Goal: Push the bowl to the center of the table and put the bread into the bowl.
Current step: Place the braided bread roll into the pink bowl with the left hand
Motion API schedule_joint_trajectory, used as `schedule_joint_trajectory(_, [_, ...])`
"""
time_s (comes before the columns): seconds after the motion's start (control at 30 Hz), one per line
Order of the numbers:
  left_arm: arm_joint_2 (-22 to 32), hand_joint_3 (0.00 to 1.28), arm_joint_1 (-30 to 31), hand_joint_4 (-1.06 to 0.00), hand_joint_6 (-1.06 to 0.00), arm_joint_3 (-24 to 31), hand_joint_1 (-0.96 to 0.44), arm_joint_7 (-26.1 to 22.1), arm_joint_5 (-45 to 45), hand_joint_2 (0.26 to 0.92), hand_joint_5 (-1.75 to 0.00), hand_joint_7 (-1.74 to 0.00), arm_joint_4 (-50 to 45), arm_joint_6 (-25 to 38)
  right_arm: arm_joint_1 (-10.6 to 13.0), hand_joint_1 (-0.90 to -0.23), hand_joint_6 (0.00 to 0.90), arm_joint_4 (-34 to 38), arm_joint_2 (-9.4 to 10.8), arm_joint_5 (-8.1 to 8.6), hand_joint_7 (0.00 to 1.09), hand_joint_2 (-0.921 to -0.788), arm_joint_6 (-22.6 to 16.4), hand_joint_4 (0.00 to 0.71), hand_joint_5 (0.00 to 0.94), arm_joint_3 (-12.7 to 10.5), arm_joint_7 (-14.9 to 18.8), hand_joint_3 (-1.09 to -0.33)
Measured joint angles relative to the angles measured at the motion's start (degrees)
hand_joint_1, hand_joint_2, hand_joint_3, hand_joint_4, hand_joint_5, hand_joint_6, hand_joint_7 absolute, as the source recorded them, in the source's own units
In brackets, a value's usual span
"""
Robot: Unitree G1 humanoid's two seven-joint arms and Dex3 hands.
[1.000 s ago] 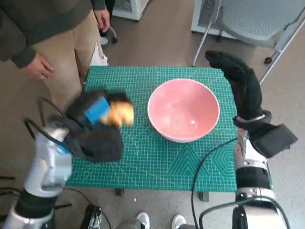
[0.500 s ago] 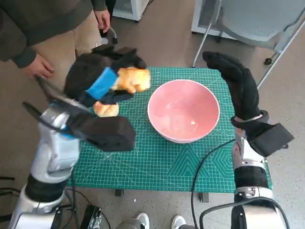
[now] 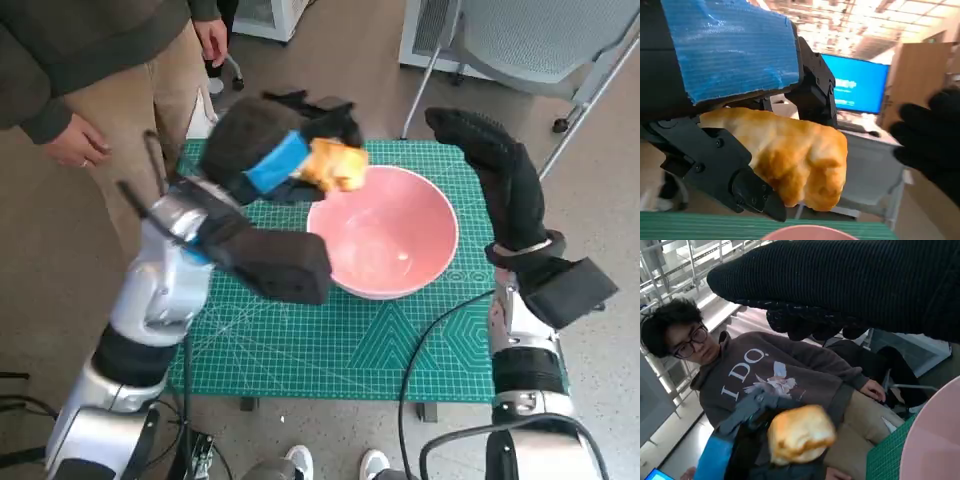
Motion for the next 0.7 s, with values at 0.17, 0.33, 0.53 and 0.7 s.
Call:
schedule_joint_trajectory(0.17, [-2.5, 0.04, -2.8, -0.75, -0.62, -2.5, 0.0, 2.8, 1.1, 0.919, -1.13, -1.14, 7.2, -2.7, 0.2, -0.727, -0.001, -0.2, 0.0, -0.04, 0.52, -0.921, -0.1, 0.188, 0.0, 0.0, 0.0, -0.818])
schedule_joint_trajectory(0.33, [-4.5, 0.05, -4.9, -0.74, -0.65, -4.4, 0.0, 4.2, 1.8, 0.914, -1.21, -1.05, 13.2, -3.9, 0.7, -0.725, -0.001, -0.9, 0.0, -0.05, 0.52, -0.921, -0.1, 0.187, 0.0, -0.1, -0.2, -0.819])
schedule_joint_trajectory(0.53, [-6.0, 0.52, -6.9, -0.64, -0.63, -6.0, 0.01, 4.6, 2.1, 0.69, -1.47, -1.1, 18.5, -4.2, 1.8, -0.723, -0.001, -2.4, 0.0, -0.06, 0.52, -0.921, 0.1, 0.186, 0.0, -0.1, -0.8, -0.818])
schedule_joint_trajectory(0.7, [-6.9, 0.73, -8.2, -0.62, -0.6, -6.8, 0.0, 4.5, 2.2, 0.585, -1.53, -1.18, 21.3, -3.6, 2.5, -0.72, -0.001, -3.6, 0.0, -0.07, 0.52, -0.921, 0.7, 0.187, 0.001, -0.1, -1.5, -0.817])
